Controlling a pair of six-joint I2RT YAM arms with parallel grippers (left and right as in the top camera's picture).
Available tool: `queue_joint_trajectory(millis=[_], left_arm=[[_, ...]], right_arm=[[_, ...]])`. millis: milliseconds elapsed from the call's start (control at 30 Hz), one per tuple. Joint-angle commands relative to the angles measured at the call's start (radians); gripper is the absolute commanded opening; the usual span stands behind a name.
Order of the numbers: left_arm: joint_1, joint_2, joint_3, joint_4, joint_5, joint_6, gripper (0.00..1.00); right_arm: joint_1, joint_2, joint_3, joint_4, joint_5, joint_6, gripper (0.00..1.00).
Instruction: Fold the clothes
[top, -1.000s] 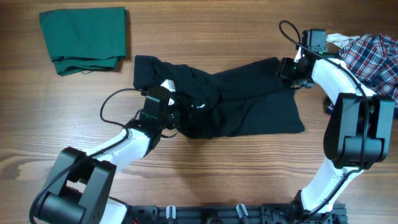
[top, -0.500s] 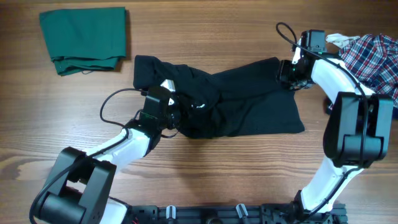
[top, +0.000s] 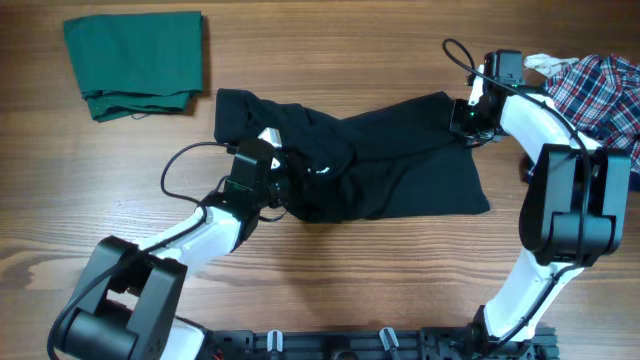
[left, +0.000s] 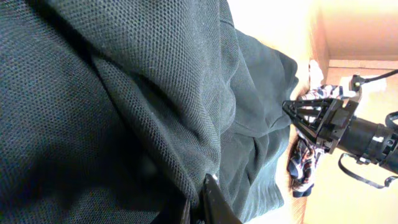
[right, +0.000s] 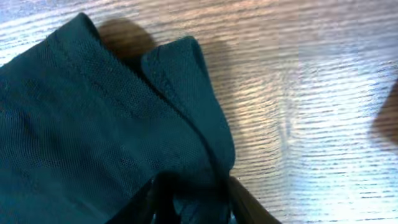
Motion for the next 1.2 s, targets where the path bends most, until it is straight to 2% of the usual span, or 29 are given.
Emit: queue_joint_trajectory(millis=[0, 333, 467, 833, 967, 1167], left_arm=[[-0.004, 0.013, 0.012, -0.001, -0.014, 0.005, 0.06], [-0.004, 0.013, 0.012, 0.0, -0.013, 0.004, 0.04], [-0.004, 0.013, 0.012, 0.0, -0.013, 0.004, 0.04], [-0.004, -0.006, 0.014, 0.038, 0.006, 0.011, 0.04], [-0.004, -0.071, 0.022, 0.029, 0.01, 0.113, 0.04], [-0.004, -0.161, 0.022, 0.003, 0.01, 0.175, 0.04]], right_arm=[[0.003, 0.032, 0.037, -0.038, 0.002, 0.005, 0.27], [0.003, -0.039, 0.055, -0.076, 0.06, 0.032, 0.22], [0.003, -0.042, 0.055, -0.079, 0.06, 0.039, 0.05], [0.003, -0.126, 0.056, -0.089, 0.064, 0.057, 0.04], [0.003, -0.202, 0.056, -0.101, 0.064, 0.063, 0.04], [0.003, -0.262, 0.056, -0.122, 0.064, 0.087, 0.04]])
